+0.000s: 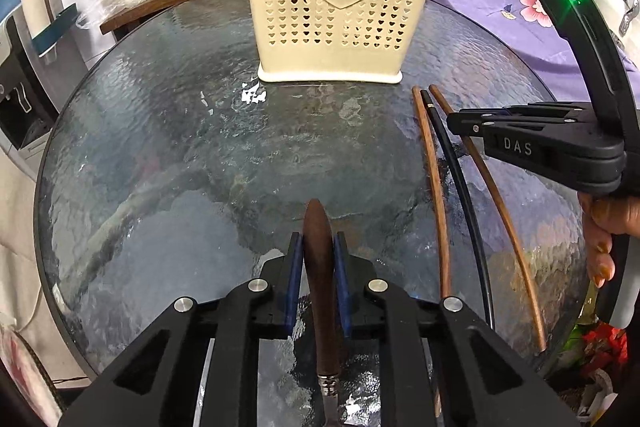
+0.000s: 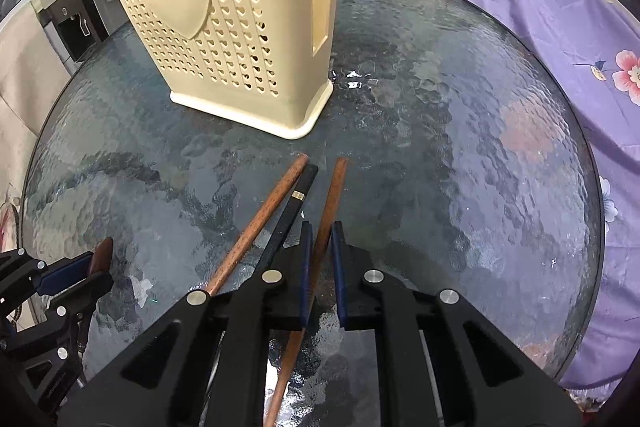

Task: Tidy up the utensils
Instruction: 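Grasp the wooden-handled spoon with the left tool while the right tool grasps a wooden chopstick, then lift the wooden-handled spoon and chopstick and carry both toward the beige holder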

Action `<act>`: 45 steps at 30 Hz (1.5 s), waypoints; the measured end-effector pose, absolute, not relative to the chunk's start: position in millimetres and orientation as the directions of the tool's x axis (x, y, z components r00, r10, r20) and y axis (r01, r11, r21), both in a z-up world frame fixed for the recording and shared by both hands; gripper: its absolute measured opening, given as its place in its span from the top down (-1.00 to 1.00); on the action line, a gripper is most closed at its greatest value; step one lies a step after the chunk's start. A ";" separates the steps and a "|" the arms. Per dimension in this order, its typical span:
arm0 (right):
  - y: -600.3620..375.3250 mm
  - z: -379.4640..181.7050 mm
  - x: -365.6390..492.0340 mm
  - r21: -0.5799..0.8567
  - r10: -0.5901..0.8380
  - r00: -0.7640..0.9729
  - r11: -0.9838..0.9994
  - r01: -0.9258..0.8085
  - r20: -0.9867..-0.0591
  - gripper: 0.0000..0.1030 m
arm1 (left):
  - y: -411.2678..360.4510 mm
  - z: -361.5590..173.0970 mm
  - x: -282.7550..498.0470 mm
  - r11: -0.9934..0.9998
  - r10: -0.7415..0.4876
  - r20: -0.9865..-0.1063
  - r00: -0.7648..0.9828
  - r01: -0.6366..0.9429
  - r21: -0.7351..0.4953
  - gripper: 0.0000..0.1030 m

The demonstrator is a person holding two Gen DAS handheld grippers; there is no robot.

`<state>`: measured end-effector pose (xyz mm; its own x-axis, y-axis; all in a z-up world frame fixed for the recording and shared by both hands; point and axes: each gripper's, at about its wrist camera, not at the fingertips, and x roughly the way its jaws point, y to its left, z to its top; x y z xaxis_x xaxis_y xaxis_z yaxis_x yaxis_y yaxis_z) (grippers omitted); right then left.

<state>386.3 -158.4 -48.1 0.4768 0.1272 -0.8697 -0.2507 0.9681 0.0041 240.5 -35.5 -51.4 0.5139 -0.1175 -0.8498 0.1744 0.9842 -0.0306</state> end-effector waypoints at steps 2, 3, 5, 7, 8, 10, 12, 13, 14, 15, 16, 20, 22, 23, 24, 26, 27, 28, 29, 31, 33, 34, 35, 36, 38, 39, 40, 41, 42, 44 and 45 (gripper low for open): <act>-158.1 -48.0 384.9 0.008 0.130 0.478 0.968 -0.250 -0.868 0.83 | -36.8 -51.9 241.0 0.984 -0.117 -0.849 0.515 0.176 -0.029 0.71; -158.1 -47.9 384.5 0.011 0.132 0.479 0.969 -0.248 -0.868 0.84 | -36.5 -51.9 242.4 0.984 -0.121 -0.849 0.514 0.175 -0.034 0.71; -158.5 -47.8 384.3 0.021 0.139 0.483 0.970 -0.243 -0.865 0.85 | -34.7 -51.8 245.0 0.984 -0.128 -0.850 0.511 0.170 -0.046 0.71; -160.0 -47.5 384.7 0.031 0.148 0.485 0.970 -0.240 -0.862 0.86 | -33.4 -51.8 249.0 0.985 -0.132 -0.849 0.511 0.163 -0.055 0.71; -161.2 -47.4 384.9 0.041 0.155 0.485 0.970 -0.238 -0.860 0.86 | -32.7 -51.8 250.5 0.985 -0.133 -0.848 0.512 0.160 -0.058 0.71; -165.0 -47.5 386.8 0.064 0.177 0.483 0.969 -0.240 -0.858 0.86 | -31.2 -51.6 254.4 0.986 -0.134 -0.847 0.514 0.157 -0.061 0.71; -168.2 -47.4 387.7 0.088 0.198 0.480 0.966 -0.242 -0.854 0.86 | -30.3 -51.6 258.1 0.987 -0.134 -0.846 0.516 0.150 -0.065 0.71; -169.2 -47.3 387.9 0.097 0.206 0.479 0.965 -0.242 -0.854 0.86 | -29.6 -51.5 259.7 0.987 -0.135 -0.845 0.517 0.148 -0.067 0.71; -170.8 -47.4 388.4 0.108 0.215 0.477 0.964 -0.241 -0.852 0.86 | -29.5 -50.9 260.7 0.987 -0.135 -0.844 0.519 0.146 -0.068 0.71; -173.0 -47.5 388.7 0.125 0.227 0.475 0.963 -0.237 -0.850 0.86 | -29.3 -49.6 262.1 0.987 -0.138 -0.841 0.523 0.145 -0.072 0.71; -175.7 -47.5 390.0 0.133 0.233 0.474 0.963 -0.234 -0.849 0.86 | -28.8 -48.4 263.5 0.987 -0.141 -0.839 0.525 0.145 -0.076 0.71; -180.8 -47.4 389.9 0.158 0.254 0.487 0.960 -0.230 -0.836 0.86 | -27.5 -40.8 264.4 0.986 -0.150 -0.824 0.546 0.143 -0.084 0.71; -183.7 -45.9 388.9 0.176 0.271 0.495 0.957 -0.231 -0.825 0.86 | -27.0 -35.9 264.3 0.985 -0.157 -0.815 0.558 0.144 -0.091 0.71; -186.1 -44.5 388.6 0.187 0.281 0.500 0.955 -0.231 -0.819 0.86 | -26.8 -33.5 264.2 0.985 -0.160 -0.810 0.563 0.146 -0.093 0.71; -188.2 -42.7 387.8 0.199 0.291 0.504 0.953 -0.228 -0.813 0.86 | -26.2 -32.0 264.2 0.985 -0.162 -0.807 0.567 0.146 -0.095 0.71; -193.0 -39.6 386.9 0.222 0.309 0.511 0.949 -0.225 -0.802 0.86 | -25.1 -27.4 262.9 0.984 -0.167 -0.799 0.578 0.143 -0.103 0.71; -196.8 -36.8 385.9 0.239 0.322 0.518 0.945 -0.222 -0.793 0.86 | -24.1 -24.2 262.3 0.984 -0.171 -0.793 0.585 0.142 -0.108 0.71; -198.1 -34.5 383.4 0.251 0.331 0.522 0.943 -0.220 -0.786 0.86 | -23.4 -22.4 261.0 0.984 -0.173 -0.788 0.591 0.141 -0.110 0.71; -201.5 -31.7 382.3 0.267 0.345 0.528 0.938 -0.220 -0.776 0.86 | -22.1 -20.1 260.6 0.983 -0.176 -0.784 0.596 0.142 -0.112 0.71; -207.3 -26.5 379.9 0.293 0.363 0.542 0.932 -0.214 -0.758 0.86 | -20.9 -14.7 258.8 0.983 -0.181 -0.774 0.606 0.144 -0.117 0.71; -213.7 -20.5 376.7 0.323 0.389 0.553 0.921 -0.218 -0.736 0.86 | -20.3 -8.9 256.9 0.982 -0.186 -0.764 0.618 0.148 -0.119 0.71; -216.0 -17.6 375.7 0.331 0.396 0.561 0.918 -0.219 -0.728 0.86 | -20.6 -6.3 255.3 0.981 -0.188 -0.759 0.623 0.150 -0.120 0.72; -219.2 -14.4 374.4 0.337 0.402 0.570 0.915 -0.220 -0.717 0.86 | -20.3 -4.2 254.6 0.981 -0.189 -0.756 0.627 0.151 -0.120 0.72; -221.8 -11.0 372.8 0.347 0.411 0.576 0.911 -0.225 -0.706 0.86 | -20.1 -0.5 253.1 0.981 -0.192 -0.750 0.634 0.152 -0.122 0.72; -224.5 -4.8 368.8 0.362 0.428 0.586 0.902 -0.235 -0.688 0.86 | -20.0 4.9 250.4 0.980 -0.193 -0.740 0.645 0.155 -0.121 0.72; -225.8 -1.3 366.0 0.367 0.437 0.593 0.898 -0.243 -0.676 0.86 | -19.7 8.0 248.9 0.980 -0.196 -0.735 0.650 0.158 -0.122 0.72; -227.2 1.9 362.4 0.367 0.442 0.600 0.895 -0.252 -0.667 0.86 | -19.2 9.9 247.9 0.979 -0.198 -0.731 0.653 0.160 -0.123 0.72; -227.4 5.7 358.9 0.363 0.445 0.609 0.894 -0.261 -0.657 0.86 | -18.7 12.1 246.7 0.979 -0.201 -0.727 0.656 0.161 -0.125 0.72; -227.3 10.2 354.4 0.356 0.447 0.620 0.894 -0.273 -0.645 0.86 | -17.9 14.3 245.7 0.978 -0.205 -0.723 0.660 0.163 -0.129 0.72; -228.2 17.6 348.3 0.345 0.448 0.638 0.893 -0.288 -0.626 0.86 | -17.0 17.3 244.0 0.977 -0.210 -0.716 0.666 0.166 -0.132 0.72; -228.7 22.1 344.8 0.342 0.452 0.646 0.891 -0.298 -0.615 0.86 | -16.3 19.7 242.4 0.977 -0.213 -0.711 0.670 0.168 -0.135 0.72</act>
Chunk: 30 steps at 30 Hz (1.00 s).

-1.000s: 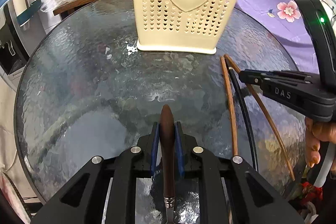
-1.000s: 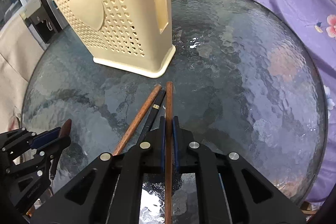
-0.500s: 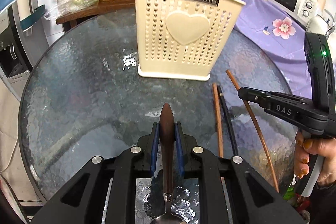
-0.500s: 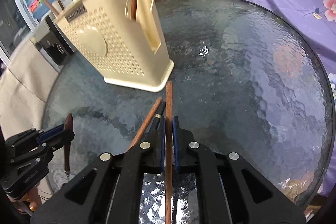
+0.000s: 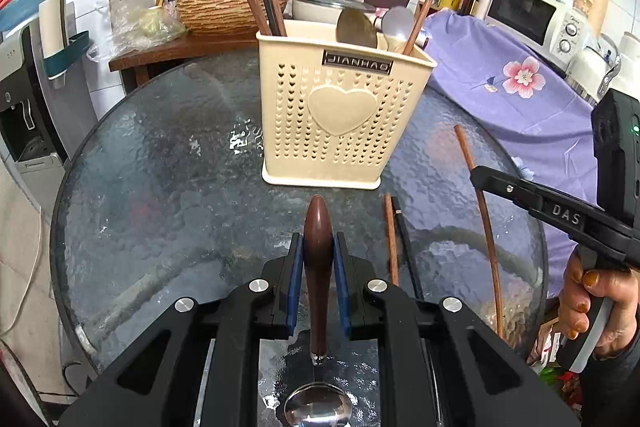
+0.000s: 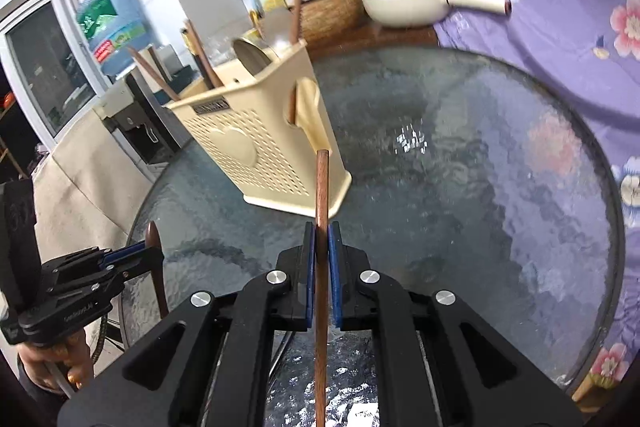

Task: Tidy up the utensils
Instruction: 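Lift the wooden-handled spoon and chopstick and carry both toward the beige holder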

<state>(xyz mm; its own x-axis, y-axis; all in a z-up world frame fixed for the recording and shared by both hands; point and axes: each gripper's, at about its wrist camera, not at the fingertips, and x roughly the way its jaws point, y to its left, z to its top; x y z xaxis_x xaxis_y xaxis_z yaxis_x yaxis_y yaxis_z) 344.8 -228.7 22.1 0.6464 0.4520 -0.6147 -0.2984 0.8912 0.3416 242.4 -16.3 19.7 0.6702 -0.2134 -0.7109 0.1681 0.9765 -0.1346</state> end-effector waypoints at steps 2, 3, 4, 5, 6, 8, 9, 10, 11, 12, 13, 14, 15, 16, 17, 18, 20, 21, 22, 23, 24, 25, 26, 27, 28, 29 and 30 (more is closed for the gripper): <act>-230.4 29.2 341.3 0.340 0.463 0.654 0.886 -0.316 -0.599 0.86 | -15.6 22.7 241.0 0.975 -0.220 -0.706 0.674 0.173 -0.138 0.72; -230.7 32.7 338.8 0.337 0.464 0.659 0.885 -0.321 -0.593 0.86 | -15.4 24.2 240.0 0.974 -0.222 -0.704 0.675 0.176 -0.139 0.72; -231.1 34.7 337.7 0.335 0.466 0.660 0.884 -0.325 -0.589 0.86 | -15.1 26.4 238.6 0.974 -0.226 -0.700 0.677 0.179 -0.142 0.72; -231.0 37.3 336.1 0.335 0.470 0.661 0.882 -0.331 -0.584 0.86 | -14.8 28.3 237.6 0.973 -0.228 -0.697 0.680 0.181 -0.142 0.72; -231.5 39.2 334.4 0.334 0.472 0.663 0.881 -0.335 -0.580 0.86 | -14.8 30.8 236.2 0.973 -0.231 -0.693 0.683 0.183 -0.143 0.72; -231.8 44.4 330.6 0.331 0.478 0.669 0.878 -0.346 -0.569 0.86 | -14.2 34.2 234.1 0.972 -0.235 -0.686 0.688 0.187 -0.146 0.72; -231.8 46.8 328.9 0.333 0.483 0.671 0.875 -0.351 -0.563 0.86 | -13.7 36.3 232.5 0.971 -0.237 -0.683 0.691 0.189 -0.146 0.72; -231.9 48.6 326.8 0.332 0.485 0.672 0.874 -0.354 -0.560 0.86 | -13.4 38.8 230.7 0.970 -0.240 -0.678 0.694 0.191 -0.147 0.72; -232.1 51.0 324.8 0.332 0.487 0.674 0.873 -0.357 -0.555 0.86 | -13.3 41.1 229.1 0.970 -0.242 -0.675 0.697 0.194 -0.147 0.72; -232.1 53.6 322.6 0.332 0.491 0.676 0.871 -0.362 -0.550 0.86 | -13.7 42.7 228.3 0.970 -0.243 -0.672 0.699 0.196 -0.146 0.72; -232.2 55.5 320.9 0.333 0.494 0.678 0.869 -0.366 -0.545 0.86 | -14.2 45.4 226.5 0.969 -0.246 -0.667 0.703 0.201 -0.146 0.72; -232.3 58.2 319.2 0.333 0.497 0.681 0.867 -0.370 -0.538 0.86 | -14.4 47.1 225.5 0.968 -0.248 -0.664 0.705 0.203 -0.146 0.72; -232.8 60.3 317.8 0.332 0.499 0.683 0.866 -0.374 -0.533 0.86 | -14.7 49.1 224.2 0.968 -0.251 -0.660 0.708 0.206 -0.147 0.72; -233.0 63.3 316.1 0.330 0.502 0.684 0.864 -0.379 -0.529 0.86 | -14.9 51.3 222.8 0.967 -0.253 -0.656 0.711 0.209 -0.147 0.72; -233.1 66.1 314.2 0.327 0.504 0.686 0.864 -0.384 -0.525 0.86 | -15.0 53.5 221.5 0.966 -0.256 -0.652 0.714 0.212 -0.147 0.72; -233.4 68.6 312.0 0.323 0.505 0.688 0.863 -0.389 -0.521 0.86 | -15.0 55.0 220.5 0.966 -0.258 -0.649 0.715 0.214 -0.148 0.72; -233.3 71.8 309.2 0.318 0.508 0.689 0.861 -0.397 -0.516 0.86 | -16.1 59.5 218.8 0.965 -0.261 -0.641 0.722 0.219 -0.147 0.72; -232.9 73.6 307.7 0.316 0.510 0.690 0.860 -0.400 -0.514 0.86 | -16.0 60.7 218.5 0.964 -0.263 -0.639 0.723 0.221 -0.146 0.72; -233.2 76.4 305.8 0.314 0.511 0.693 0.859 -0.403 -0.508 0.86 | -16.3 62.9 217.9 0.964 -0.264 -0.635 0.726 0.222 -0.147 0.72; -232.2 77.8 304.8 0.313 0.512 0.695 0.859 -0.406 -0.505 0.86 | -16.0 63.8 217.9 0.964 -0.264 -0.633 0.728 0.222 -0.147 0.72; -232.1 80.3 303.5 0.313 0.516 0.695 0.857 -0.410 -0.501 0.86 | -16.7 65.6 217.7 0.964 -0.264 -0.629 0.731 0.223 -0.145 0.72; -232.3 81.8 302.9 0.312 0.517 0.696 0.856 -0.412 -0.498 0.86 | -16.6 66.6 217.6 0.964 -0.264 -0.627 0.733 0.225 -0.143 0.72; -232.2 83.7 302.1 0.311 0.519 0.697 0.855 -0.415 -0.495 0.86 | -17.3 67.8 217.8 0.964 -0.263 -0.626 0.735 0.224 -0.142 0.72; -232.5 85.1 301.4 0.311 0.521 0.696 0.853 -0.419 -0.493 0.86 | -18.1 69.3 218.2 0.965 -0.262 -0.623 0.737 0.223 -0.141 0.72; -232.5 87.0 300.6 0.311 0.523 0.697 0.852 -0.421 -0.491 0.86 | -18.8 70.7 218.7 0.965 -0.261 -0.621 0.739 0.223 -0.140 0.72; -232.1 88.4 300.8 0.310 0.524 0.697 0.852 -0.423 -0.490 0.86 | -18.6 72.2 218.8 0.965 -0.261 -0.618 0.742 0.222 -0.140 0.72; -232.1 91.4 300.5 0.308 0.525 0.699 0.851 -0.425 -0.486 0.86 | -18.9 73.4 219.1 0.965 -0.261 -0.615 0.744 0.222 -0.140 0.72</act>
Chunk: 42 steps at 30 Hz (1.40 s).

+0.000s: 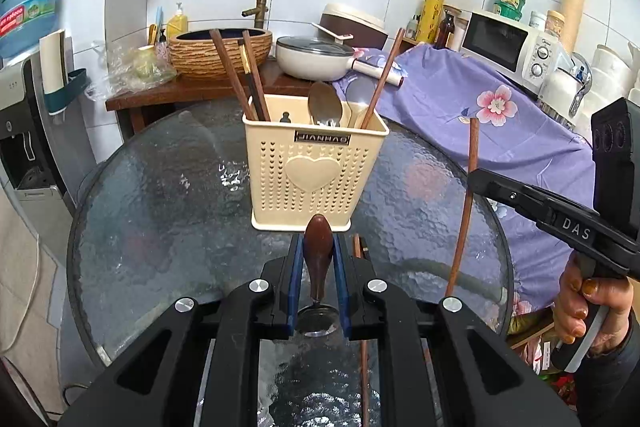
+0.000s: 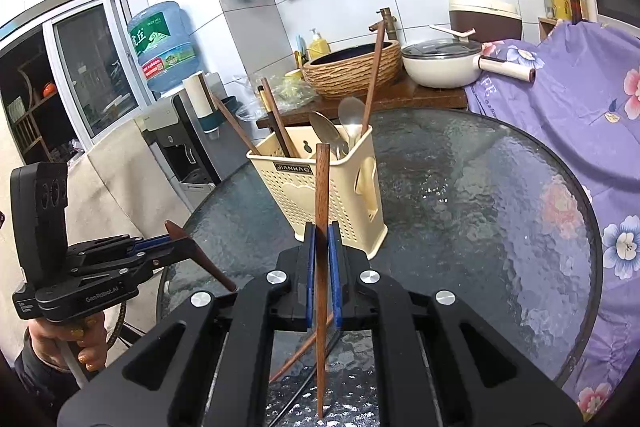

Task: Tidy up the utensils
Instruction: 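Lift the wooden-handled spoon and chopstick and carry both toward the beige holder, then lower the spoon and chopstick into the holder with both tools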

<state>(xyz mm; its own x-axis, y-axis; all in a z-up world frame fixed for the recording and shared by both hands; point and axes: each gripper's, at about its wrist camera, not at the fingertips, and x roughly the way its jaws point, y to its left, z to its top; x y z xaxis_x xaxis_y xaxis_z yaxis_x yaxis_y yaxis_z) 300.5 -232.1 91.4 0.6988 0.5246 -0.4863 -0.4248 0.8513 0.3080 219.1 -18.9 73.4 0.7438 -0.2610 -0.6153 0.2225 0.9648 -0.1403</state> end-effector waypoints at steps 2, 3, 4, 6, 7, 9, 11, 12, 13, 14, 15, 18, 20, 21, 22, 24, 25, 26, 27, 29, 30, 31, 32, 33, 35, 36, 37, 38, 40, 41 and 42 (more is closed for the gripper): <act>-233.0 96.2 300.4 0.309 0.526 0.701 0.850 -0.426 -0.481 0.86 | -20.4 77.4 220.6 0.964 -0.262 -0.610 0.748 0.227 -0.136 0.72; -233.6 98.5 301.0 0.311 0.529 0.700 0.849 -0.428 -0.480 0.86 | -21.2 78.7 220.8 0.964 -0.261 -0.608 0.750 0.227 -0.134 0.72; -232.9 101.0 301.5 0.309 0.529 0.701 0.849 -0.429 -0.478 0.86 | -21.5 81.0 221.4 0.965 -0.261 -0.605 0.752 0.229 -0.132 0.72; -231.2 106.7 301.8 0.304 0.529 0.703 0.848 -0.434 -0.475 0.86 | -22.1 86.8 224.3 0.964 -0.263 -0.600 0.756 0.231 -0.132 0.72; -230.4 110.8 302.2 0.303 0.532 0.704 0.847 -0.437 -0.471 0.86 | -21.6 88.7 225.3 0.963 -0.265 -0.598 0.757 0.232 -0.134 0.72; -229.3 119.1 304.9 0.309 0.540 0.702 0.842 -0.443 -0.465 0.86 | -22.3 95.9 229.5 0.963 -0.268 -0.593 0.760 0.233 -0.136 0.72; -226.7 126.1 307.9 0.310 0.545 0.698 0.839 -0.447 -0.465 0.86 | -23.3 103.2 233.6 0.963 -0.269 -0.588 0.763 0.234 -0.136 0.72; -225.3 129.2 308.7 0.308 0.545 0.697 0.838 -0.450 -0.465 0.86 | -23.1 108.3 236.1 0.962 -0.270 -0.584 0.766 0.234 -0.138 0.72; -223.3 135.7 310.4 0.304 0.547 0.698 0.837 -0.454 -0.463 0.86 | -22.7 112.8 237.2 0.962 -0.270 -0.580 0.769 0.234 -0.138 0.72; -221.4 139.9 311.4 0.300 0.546 0.700 0.838 -0.456 -0.460 0.86 | -22.5 117.7 238.8 0.963 -0.269 -0.575 0.773 0.235 -0.135 0.72; -219.8 144.9 312.8 0.295 0.545 0.703 0.838 -0.459 -0.457 0.86 | -22.8 123.1 240.4 0.964 -0.266 -0.566 0.780 0.234 -0.130 0.72; -214.4 163.5 318.6 0.277 0.539 0.715 0.842 -0.462 -0.445 0.86 | -21.3 144.5 246.5 0.968 -0.252 -0.525 0.813 0.221 -0.121 0.72; -211.0 178.1 324.5 0.270 0.535 0.725 0.845 -0.462 -0.433 0.86 | -20.6 157.6 252.2 0.967 -0.254 -0.504 0.825 0.220 -0.127 0.72; -208.8 187.4 328.5 0.267 0.533 0.732 0.846 -0.461 -0.423 0.86 | -20.4 164.4 255.5 0.966 -0.257 -0.494 0.831 0.220 -0.134 0.72; -207.7 193.7 331.0 0.268 0.532 0.738 0.847 -0.460 -0.416 0.86 | -19.6 169.4 258.2 0.966 -0.259 -0.487 0.834 0.217 -0.141 0.72; -204.7 207.8 337.5 0.270 0.531 0.750 0.847 -0.457 -0.395 0.86 | -18.0 182.9 265.9 0.966 -0.258 -0.466 0.846 0.210 -0.154 0.72; -202.2 217.2 341.4 0.266 0.526 0.761 0.850 -0.455 -0.380 0.86 | -17.0 187.9 268.7 0.966 -0.256 -0.457 0.852 0.207 -0.156 0.72; -200.3 223.9 344.1 0.260 0.520 0.771 0.854 -0.451 -0.368 0.86 | -15.9 193.9 271.8 0.967 -0.250 -0.443 0.861 0.199 -0.160 0.72; -199.0 229.9 346.5 0.254 0.515 0.778 0.856 -0.450 -0.359 0.86 | -14.4 199.9 275.1 0.968 -0.243 -0.428 0.870 0.190 -0.164 0.72; -195.7 244.3 353.2 0.246 0.506 0.797 0.861 -0.445 -0.330 0.86 | -11.3 212.3 282.5 0.971 -0.227 -0.398 0.889 0.172 -0.169 0.72; -194.7 249.4 355.7 0.245 0.502 0.803 0.863 -0.441 -0.322 0.86 | -10.2 218.0 286.0 0.973 -0.213 -0.382 0.899 0.162 -0.163 0.72; -193.3 256.8 359.9 0.243 0.494 0.814 0.867 -0.435 -0.306 0.86 | -10.3 222.6 289.4 0.977 -0.195 -0.366 0.910 0.148 -0.153 0.72; -192.4 261.3 362.4 0.237 0.484 0.825 0.872 -0.428 -0.293 0.86 | -10.7 225.9 292.7 0.981 -0.178 -0.353 0.919 0.136 -0.141 0.72; -190.4 264.9 364.6 0.225 0.470 0.837 0.880 -0.418 -0.281 0.86 | -11.8 228.2 296.2 0.984 -0.164 -0.343 0.925 0.127 -0.129 0.72; -183.6 269.8 370.9 0.175 0.417 0.876 0.907 -0.383 -0.244 0.86 | -14.5 229.2 306.7 0.987 -0.139 -0.329 0.934 0.105 -0.119 0.72; -180.6 268.8 373.7 0.165 0.402 0.885 0.914 -0.372 -0.235 0.86 | -14.3 228.0 310.6 0.986 -0.140 -0.330 0.934 0.103 -0.129 0.72; -178.1 266.9 376.4 0.157 0.392 0.891 0.918 -0.363 -0.231 0.86 | -15.7 223.9 317.2 0.984 -0.147 -0.331 0.932 0.102 -0.147 0.72; -174.9 262.9 379.4 0.145 0.375 0.899 0.925 -0.350 -0.224 0.86 | -16.8 220.0 320.8 0.983 -0.147 -0.332 0.932 0.101 -0.152 0.72; -171.0 254.9 382.2 0.122 0.348 0.914 0.937 -0.328 -0.208 0.86 | -20.8 208.3 328.2 0.985 -0.135 -0.336 0.932 0.090 -0.146 0.72; -169.2 250.6 383.2 0.113 0.339 0.918 0.940 -0.322 -0.204 0.86 | -22.0 203.2 330.5 0.986 -0.128 -0.338 0.933 0.085 -0.142 0.72; -166.9 243.7 385.0 0.100 0.326 0.923 0.945 -0.312 -0.203 0.86 | -23.0 196.3 333.0 0.987 -0.125 -0.342 0.931 0.081 -0.141 0.72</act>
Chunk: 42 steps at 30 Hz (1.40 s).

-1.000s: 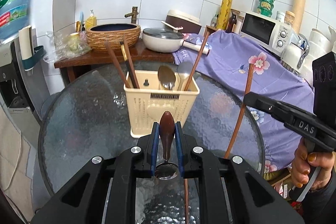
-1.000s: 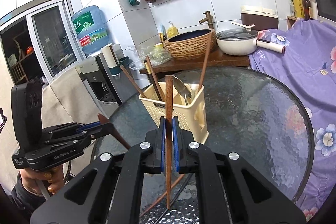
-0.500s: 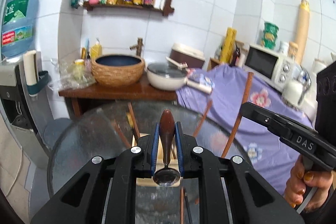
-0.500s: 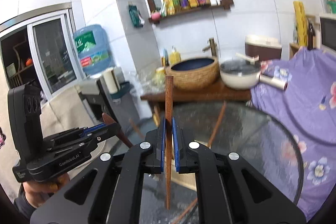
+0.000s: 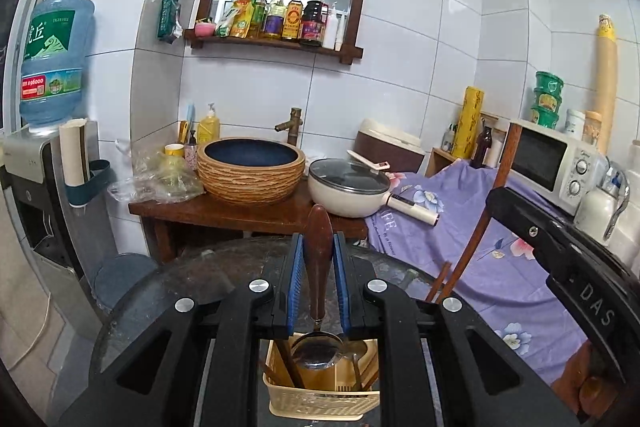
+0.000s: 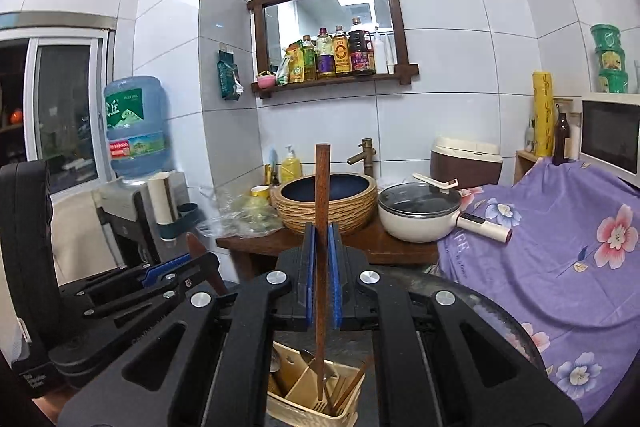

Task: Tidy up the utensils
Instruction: 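Lower the spoon and chopstick into the holder with both tools, then move both open tools down to the last chopsticks lying on the table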

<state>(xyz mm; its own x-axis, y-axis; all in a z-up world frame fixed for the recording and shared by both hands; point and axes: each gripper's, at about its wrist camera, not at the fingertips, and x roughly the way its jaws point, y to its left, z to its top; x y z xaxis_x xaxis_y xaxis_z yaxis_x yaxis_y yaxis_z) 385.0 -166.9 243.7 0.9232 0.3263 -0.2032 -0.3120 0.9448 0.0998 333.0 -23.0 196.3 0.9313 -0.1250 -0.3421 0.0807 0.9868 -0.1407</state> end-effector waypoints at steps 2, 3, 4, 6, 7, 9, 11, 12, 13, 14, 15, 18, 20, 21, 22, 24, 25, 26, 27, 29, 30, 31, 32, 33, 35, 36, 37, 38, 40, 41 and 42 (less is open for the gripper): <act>-164.9 231.7 387.1 0.098 0.320 0.923 0.947 -0.306 -0.212 0.86 | -21.1 184.1 337.3 0.985 -0.128 -0.358 0.925 0.078 -0.151 0.72; -164.7 225.2 389.1 0.100 0.323 0.920 0.946 -0.308 -0.223 0.86 | -19.8 179.1 338.3 0.985 -0.129 -0.365 0.922 0.077 -0.154 0.72; -164.1 217.8 391.5 0.100 0.322 0.918 0.946 -0.307 -0.233 0.86 | -19.4 172.5 339.7 0.985 -0.128 -0.375 0.918 0.074 -0.156 0.72; -164.0 205.1 394.0 0.106 0.319 0.915 0.948 -0.301 -0.249 0.86 | -18.9 160.6 341.6 0.986 -0.125 -0.392 0.911 0.069 -0.153 0.72; -164.6 198.0 396.0 0.113 0.321 0.910 0.947 -0.302 -0.262 0.86 | -18.0 157.1 342.8 0.986 -0.125 -0.398 0.909 0.069 -0.153 0.72; -165.2 182.1 399.2 0.119 0.316 0.904 0.949 -0.293 -0.289 0.86 | -18.2 148.7 344.8 0.987 -0.125 -0.413 0.902 0.069 -0.148 0.72; -165.6 172.9 400.1 0.127 0.319 0.898 0.947 -0.294 -0.305 0.86 | -18.8 139.4 346.5 0.988 -0.125 -0.431 0.894 0.070 -0.141 0.72; -165.5 167.4 401.2 0.130 0.321 0.893 0.947 -0.294 -0.315 0.86 | -19.6 135.3 347.3 0.988 -0.127 -0.438 0.890 0.072 -0.139 0.72; -163.9 163.4 401.1 0.130 0.321 0.891 0.947 -0.294 -0.321 0.86 | -20.5 132.1 347.3 0.988 -0.128 -0.444 0.887 0.075 -0.136 0.72; -163.1 160.3 401.4 0.130 0.322 0.889 0.947 -0.295 -0.326 0.86 | -21.1 129.6 348.0 0.988 -0.129 -0.448 0.884 0.076 -0.135 0.72; -162.7 157.1 401.8 0.130 0.323 0.886 0.946 -0.296 -0.332 0.86 | -22.5 125.5 348.5 0.988 -0.131 -0.458 0.880 0.079 -0.130 0.72; -161.4 148.8 402.4 0.130 0.324 0.879 0.946 -0.297 -0.349 0.86 | -25.2 118.0 350.9 0.989 -0.128 -0.473 0.872 0.080 -0.120 0.72; -161.0 142.8 402.8 0.126 0.323 0.875 0.946 -0.297 -0.362 0.86 | -25.8 111.9 351.9 0.990 -0.125 -0.486 0.865 0.077 -0.118 0.72; -160.8 141.0 402.7 0.126 0.323 0.873 0.946 -0.298 -0.366 0.86 | -25.6 109.4 352.9 0.990 -0.124 -0.492 0.862 0.075 -0.119 0.72; -160.2 138.6 402.8 0.126 0.323 0.871 0.947 -0.297 -0.371 0.86 | -25.4 107.4 353.4 0.990 -0.124 -0.496 0.860 0.073 -0.122 0.72; -160.5 135.2 402.2 0.119 0.317 0.873 0.948 -0.294 -0.372 0.86 | -26.4 103.0 354.2 0.991 -0.119 -0.501 0.857 0.071 -0.114 0.72; -161.1 134.6 402.1 0.121 0.317 0.872 0.948 -0.293 -0.373 0.86 | -27.7 102.2 353.8 0.992 -0.115 -0.498 0.859 0.071 -0.106 0.72; -161.3 134.0 402.5 0.124 0.318 0.871 0.948 -0.293 -0.376 0.86 | -28.5 102.1 353.7 0.992 -0.112 -0.497 0.861 0.070 -0.102 0.72; -161.2 132.7 403.2 0.123 0.320 0.867 0.947 -0.296 -0.382 0.86 | -29.2 102.1 353.4 0.992 -0.113 -0.497 0.860 0.072 -0.101 0.72; -161.0 130.8 404.1 0.117 0.317 0.865 0.948 -0.294 -0.390 0.86 | -30.7 102.4 353.8 0.992 -0.113 -0.501 0.858 0.073 -0.099 0.72; -161.5 129.5 404.3 0.115 0.313 0.865 0.950 -0.291 -0.392 0.86 | -30.9 102.7 354.0 0.992 -0.113 -0.502 0.857 0.073 -0.099 0.72; -161.7 129.0 404.7 0.114 0.310 0.866 0.951 -0.289 -0.393 0.86 | -31.7 102.9 354.8 0.992 -0.114 -0.503 0.857 0.074 -0.099 0.72; -162.5 128.4 405.0 0.113 0.307 0.867 0.952 -0.286 -0.393 0.86 | -31.8 103.1 354.6 0.992 -0.116 -0.502 0.857 0.075 -0.101 0.71; -164.2 127.5 404.9 0.119 0.309 0.867 0.951 -0.285 -0.391 0.86 | -32.0 103.1 354.4 0.992 -0.118 -0.501 0.857 0.075 -0.104 0.68; -166.3 126.4 403.4 0.127 0.325 0.862 0.946 -0.300 -0.389 0.85 | -32.8 104.6 352.7 0.991 -0.127 -0.495 0.859 0.084 -0.107 0.44; -166.4 125.9 401.4 0.120 0.330 0.859 0.944 -0.308 -0.391 0.84 | -33.4 106.1 349.5 0.991 -0.127 -0.486 0.865 0.089 -0.100 0.23; -166.4 125.6 399.1 0.113 0.329 0.861 0.944 -0.310 -0.388 0.73 | -33.8 108.0 346.4 0.992 -0.124 -0.474 0.872 0.091 -0.091 0.15; -167.3 125.3 394.6 0.104 0.329 0.865 0.944 -0.313 -0.380 0.61 | -34.3 109.1 342.7 0.992 -0.122 -0.462 0.878 0.094 -0.085 0.05; -172.1 126.1 385.4 0.104 0.318 0.881 0.948 -0.301 -0.350 0.20 | -35.6 111.0 335.3 0.993 -0.113 -0.447 0.887 0.093 -0.067 -0.03; -174.5 126.3 381.8 0.110 0.318 0.884 0.948 -0.299 -0.342 0.17 | -35.3 110.9 331.0 0.994 -0.110 -0.441 0.891 0.091 -0.063 -0.11; -179.8 125.3 376.7 0.130 0.326 0.883 0.945 -0.299 -0.337 0.09 | -34.2 109.5 325.2 0.994 -0.112 -0.439 0.891 0.094 -0.061 -0.23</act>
<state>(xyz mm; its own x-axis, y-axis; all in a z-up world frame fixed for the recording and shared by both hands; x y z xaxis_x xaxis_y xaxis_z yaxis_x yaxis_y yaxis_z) 376.7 -179.8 125.3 0.8833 0.3257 -0.3372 -0.2991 0.9454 0.1297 325.2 -34.2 109.5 0.8913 -0.1119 -0.4394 0.0945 0.9936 -0.0613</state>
